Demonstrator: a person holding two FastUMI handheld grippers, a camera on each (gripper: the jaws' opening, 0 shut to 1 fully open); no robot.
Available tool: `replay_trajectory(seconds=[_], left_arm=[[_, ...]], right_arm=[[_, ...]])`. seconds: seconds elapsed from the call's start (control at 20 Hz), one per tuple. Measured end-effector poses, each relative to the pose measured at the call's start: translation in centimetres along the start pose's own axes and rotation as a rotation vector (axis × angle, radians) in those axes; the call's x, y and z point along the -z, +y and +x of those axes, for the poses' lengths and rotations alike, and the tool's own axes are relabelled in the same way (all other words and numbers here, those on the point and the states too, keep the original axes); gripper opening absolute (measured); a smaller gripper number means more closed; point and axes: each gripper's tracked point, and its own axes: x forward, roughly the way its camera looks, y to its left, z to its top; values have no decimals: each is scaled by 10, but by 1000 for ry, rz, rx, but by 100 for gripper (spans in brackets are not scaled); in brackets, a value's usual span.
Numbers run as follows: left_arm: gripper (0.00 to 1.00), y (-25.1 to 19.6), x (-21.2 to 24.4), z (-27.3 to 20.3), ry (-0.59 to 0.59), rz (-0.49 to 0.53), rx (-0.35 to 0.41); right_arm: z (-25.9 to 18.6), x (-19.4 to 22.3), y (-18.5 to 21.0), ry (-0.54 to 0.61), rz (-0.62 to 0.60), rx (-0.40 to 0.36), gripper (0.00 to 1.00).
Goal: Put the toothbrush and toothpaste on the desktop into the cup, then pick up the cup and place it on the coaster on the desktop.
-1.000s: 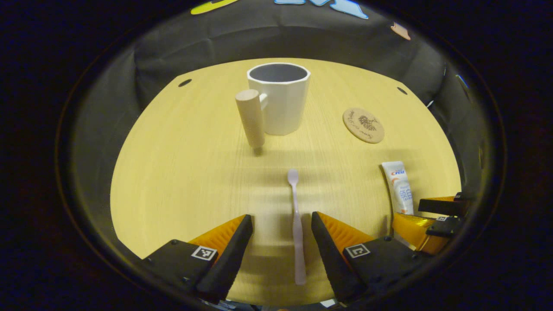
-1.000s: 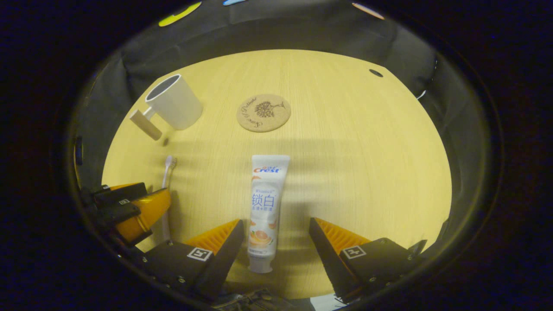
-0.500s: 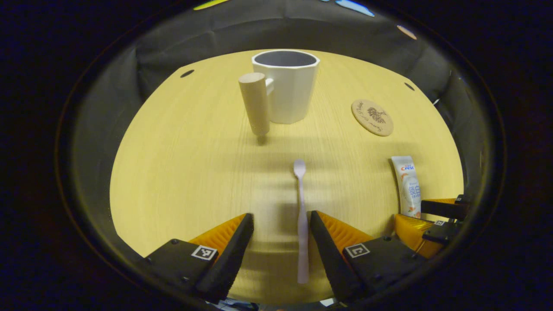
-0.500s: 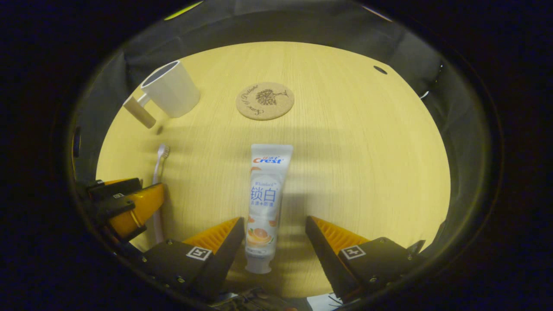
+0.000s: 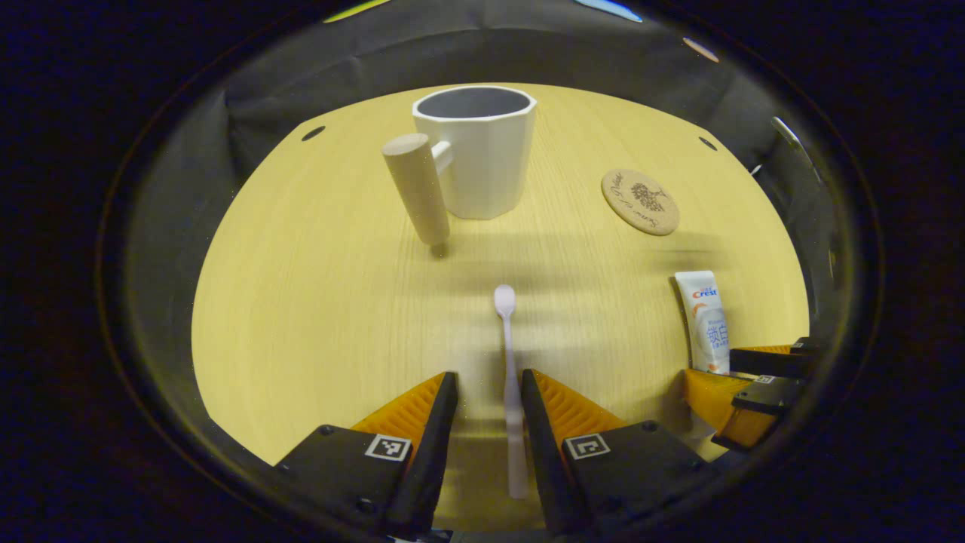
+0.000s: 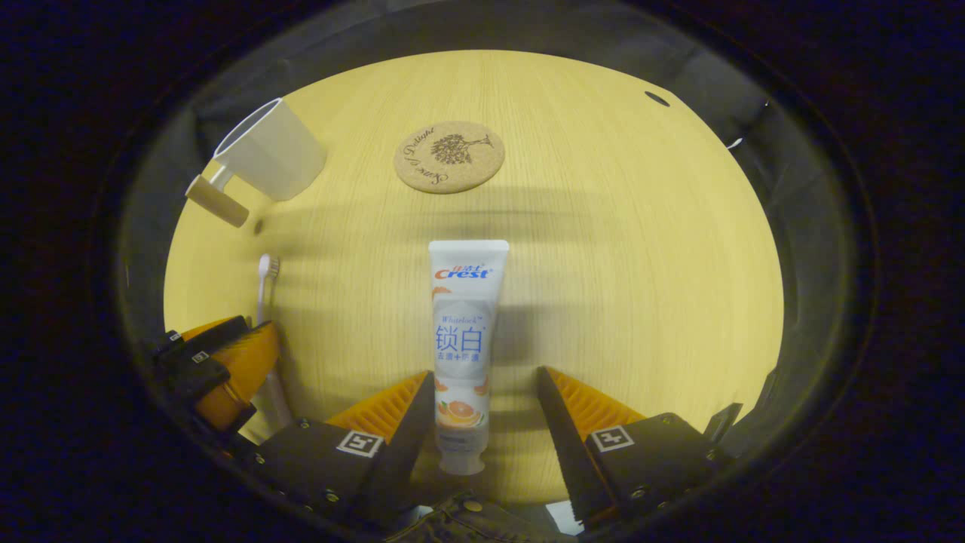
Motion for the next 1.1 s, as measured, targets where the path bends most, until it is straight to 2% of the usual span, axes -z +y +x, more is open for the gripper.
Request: replay_trajectory(seconds=[0.05, 0.1, 0.15, 0.2, 0.25, 0.3, 0.35, 0.4, 0.45, 0.5, 0.55, 0.65, 0.7, 0.75, 0.9, 1.1], left_arm=[[59, -2, -2, 1, -11, 4, 12], [43, -2, -3, 2, -11, 6, 6], [28, -2, -3, 1, -9, 11, 5], [33, -3, -3, 1, 3, 23, 3], [32, -3, -2, 2, -7, 30, 4], [17, -4, -4, 4, 1, 22, 1], [11, -2, -5, 3, -2, 20, -1], [17, -4, -5, 2, 9, 23, -1], [11, -3, -9, 1, 2, 26, -1], [14, -4, -5, 2, 3, 13, -4], [7, -5, -8, 2, -7, 14, 0], [7, -4, -8, 3, -5, 13, 3], [13, -4, -8, 2, -12, 11, 5], [7, -4, -8, 2, -16, 9, 9], [7, -8, -10, -1, -42, -10, 50], [7, -7, -23, -22, -100, -22, 67]], right_arm=[[3, 0, 1, 3, -5, -3, 77], [4, -1, 1, 6, -7, -4, 69], [2, -1, 1, 11, -7, -4, 53], [7, -3, 2, 17, -19, -7, 41], [3, -1, 1, 27, -30, -5, 40], [3, 1, 0, 49, -22, -4, 40], [4, 0, 0, 45, -28, -4, 27], [2, 1, -1, 45, -37, -6, 27], [0, -2, -1, 30, -23, -5, 27], [0, -3, 0, 41, -13, -9, 22], [1, -1, -1, 24, -8, -11, 16], [0, 0, -1, 28, -8, -18, 16], [0, -2, -1, 20, -5, -19, 16], [1, -1, 0, 17, -9, -20, 16], [0, -1, 0, 15, -14, -22, 16], [0, -1, 0, 8, -21, -22, 16]])
